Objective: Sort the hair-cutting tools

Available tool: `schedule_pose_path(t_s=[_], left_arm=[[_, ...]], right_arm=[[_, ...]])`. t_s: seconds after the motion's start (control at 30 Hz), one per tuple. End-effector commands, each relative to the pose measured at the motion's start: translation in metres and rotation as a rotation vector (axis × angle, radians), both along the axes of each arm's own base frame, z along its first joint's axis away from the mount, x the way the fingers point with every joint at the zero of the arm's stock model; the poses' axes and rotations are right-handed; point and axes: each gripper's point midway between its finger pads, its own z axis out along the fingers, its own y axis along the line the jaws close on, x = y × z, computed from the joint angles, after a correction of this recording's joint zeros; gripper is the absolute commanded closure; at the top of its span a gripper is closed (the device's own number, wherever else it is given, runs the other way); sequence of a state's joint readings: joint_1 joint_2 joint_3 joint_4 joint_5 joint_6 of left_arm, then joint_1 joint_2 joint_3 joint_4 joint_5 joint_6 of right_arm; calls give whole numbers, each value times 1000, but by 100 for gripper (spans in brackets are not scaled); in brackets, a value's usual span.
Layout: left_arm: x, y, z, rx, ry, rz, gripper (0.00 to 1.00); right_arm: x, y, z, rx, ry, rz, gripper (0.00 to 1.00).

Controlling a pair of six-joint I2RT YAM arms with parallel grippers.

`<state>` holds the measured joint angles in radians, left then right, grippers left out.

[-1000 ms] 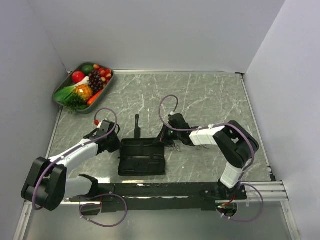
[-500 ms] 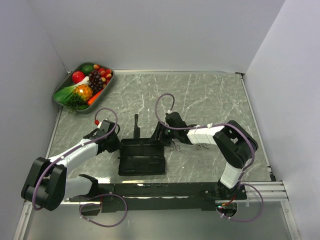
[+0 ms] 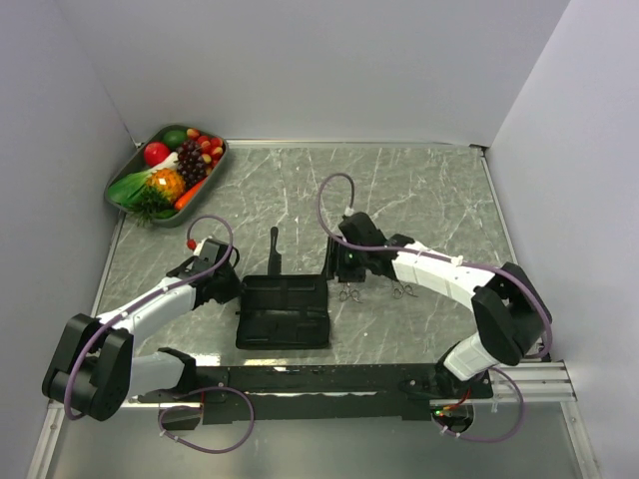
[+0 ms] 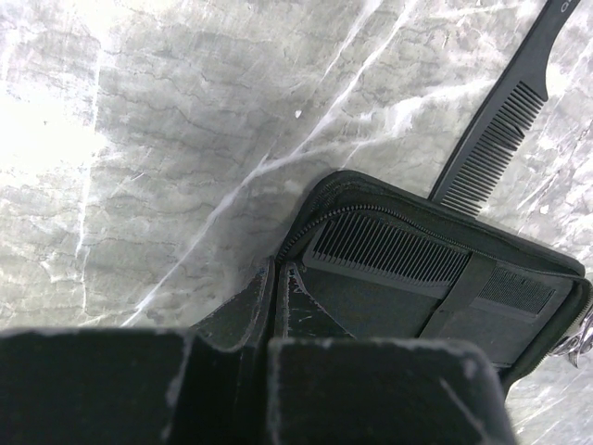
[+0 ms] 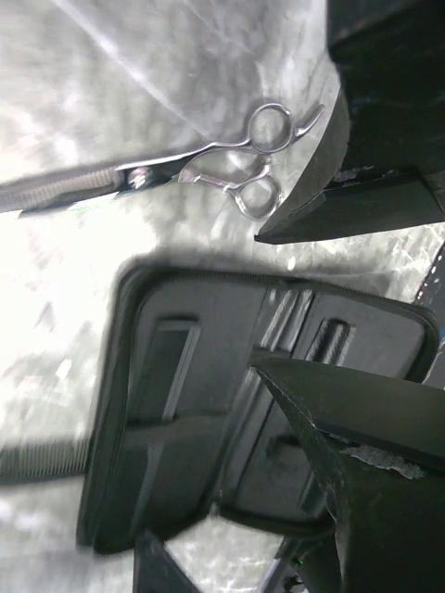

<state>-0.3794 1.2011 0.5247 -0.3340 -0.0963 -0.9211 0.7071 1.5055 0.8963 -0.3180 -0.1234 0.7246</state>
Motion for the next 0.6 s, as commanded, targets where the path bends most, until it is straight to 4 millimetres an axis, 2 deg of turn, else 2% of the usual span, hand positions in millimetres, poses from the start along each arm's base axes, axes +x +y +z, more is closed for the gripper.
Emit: schedule_pose_path(t_s=[0.0, 0.03, 0.07, 0.1, 0.13, 0.17, 0.2, 0.23, 0.27, 0.3, 0.33, 0.4, 0.47, 0.5, 0.53, 0.57], left_arm=[[15, -5, 18, -38, -78, 26, 99], [16, -6, 20, -38, -86, 22, 99], [17, -6, 23, -42, -94, 20, 99], [17, -6, 24, -44, -96, 19, 99], [18, -7, 27, -44, -105, 14, 99], [19, -8, 32, -51, -120, 8, 99], [19, -9, 35, -53, -126, -1, 99], [19, -9, 40, -58, -141, -5, 99], [18, -9, 43, -59, -150, -8, 99], [16, -8, 46, -56, -153, -15, 99], [15, -7, 52, -60, -170, -16, 99], [12, -1, 56, -37, -179, -6, 99], [11, 3, 63, -28, -199, -1, 99], [9, 6, 64, -18, -201, 1, 99], [6, 8, 67, -16, -208, 3, 99], [5, 9, 67, -14, -209, 5, 99]], right_arm=[[25, 6, 36, -52, -96, 85, 39], [28, 9, 26, -82, -69, 100, 38], [40, 21, 39, -69, -96, 116, 38], [43, 24, 27, -94, -71, 127, 37], [48, 30, 26, -101, -75, 136, 35], [58, 42, 37, -87, -100, 141, 34], [61, 44, 22, -123, -62, 140, 32], [66, 47, 21, -132, -57, 141, 31], [74, 59, 30, -119, -78, 147, 30], [77, 62, 16, -147, -53, 149, 30], [83, 69, 22, -140, -63, 149, 29], [84, 78, 10, -161, -46, 160, 28], [85, 91, 14, -166, -54, 180, 28], [83, 97, 5, -181, -44, 195, 28], [88, 104, 12, -181, -71, 198, 27], [87, 108, 10, -193, -69, 205, 27]])
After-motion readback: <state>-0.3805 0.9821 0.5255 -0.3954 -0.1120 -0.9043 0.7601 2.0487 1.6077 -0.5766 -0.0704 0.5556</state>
